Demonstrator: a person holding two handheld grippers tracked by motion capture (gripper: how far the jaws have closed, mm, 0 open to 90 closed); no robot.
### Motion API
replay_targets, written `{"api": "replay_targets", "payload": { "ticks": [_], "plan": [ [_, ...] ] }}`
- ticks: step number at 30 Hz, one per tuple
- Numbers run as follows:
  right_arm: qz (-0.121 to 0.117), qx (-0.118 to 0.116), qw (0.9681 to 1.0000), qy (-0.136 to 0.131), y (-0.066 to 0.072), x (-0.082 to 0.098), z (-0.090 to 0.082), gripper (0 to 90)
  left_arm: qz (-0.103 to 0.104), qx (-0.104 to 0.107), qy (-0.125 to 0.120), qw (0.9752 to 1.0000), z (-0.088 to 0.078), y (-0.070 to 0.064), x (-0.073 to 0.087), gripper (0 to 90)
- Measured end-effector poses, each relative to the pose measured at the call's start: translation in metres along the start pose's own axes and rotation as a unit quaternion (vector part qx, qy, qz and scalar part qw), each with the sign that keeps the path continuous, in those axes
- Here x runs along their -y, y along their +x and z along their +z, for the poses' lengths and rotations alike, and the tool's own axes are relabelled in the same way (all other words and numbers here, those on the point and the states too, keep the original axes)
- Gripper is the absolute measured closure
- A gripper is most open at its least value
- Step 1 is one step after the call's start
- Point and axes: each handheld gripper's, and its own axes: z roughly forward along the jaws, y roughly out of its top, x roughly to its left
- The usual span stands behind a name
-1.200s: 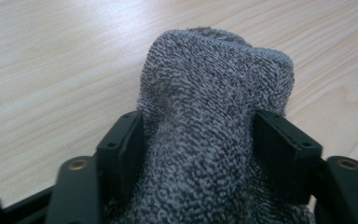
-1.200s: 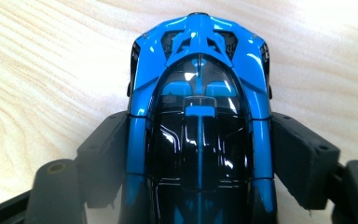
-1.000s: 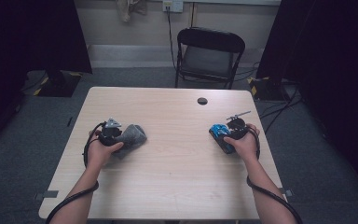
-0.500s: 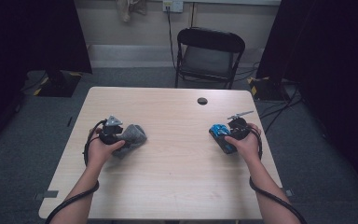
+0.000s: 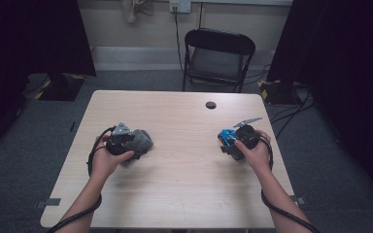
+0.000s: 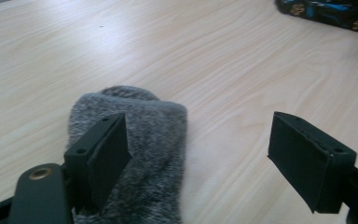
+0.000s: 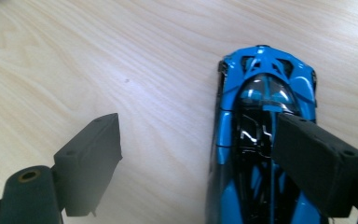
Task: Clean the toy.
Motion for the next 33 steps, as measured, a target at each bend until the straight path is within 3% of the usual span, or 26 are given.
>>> {"api": "replay_targets", "payload": {
  "ticks": [9, 13, 14, 18, 33],
  "plan": [
    [-0.024, -0.019, 0.9995, -0.004, 0.018, 0.003, -0.003, 15.1, 0.012, 0.023, -0.003, 0.9996, 0.000, -0.018, 0.006, 19.3],
    [-0.024, -0.035, 0.9990, -0.014, 0.028, 0.006, -0.002, 15.2, 0.011, 0.031, -0.003, 0.9995, 0.000, -0.023, 0.010, 19.3],
    [-0.027, -0.048, 0.9983, -0.017, 0.034, 0.006, -0.003, 15.1, 0.011, 0.033, -0.002, 0.9994, -0.001, -0.025, 0.012, 19.3],
    [-0.050, -0.049, 0.9974, -0.018, 0.046, 0.006, -0.002, 15.1, 0.010, 0.040, -0.001, 0.9992, -0.001, -0.029, 0.016, 19.3],
    [-0.085, -0.061, 0.9944, -0.009, 0.070, 0.023, 0.004, 15.1, 0.010, 0.060, -0.003, 0.9982, -0.001, -0.047, 0.037, 17.0]
  ]
}}
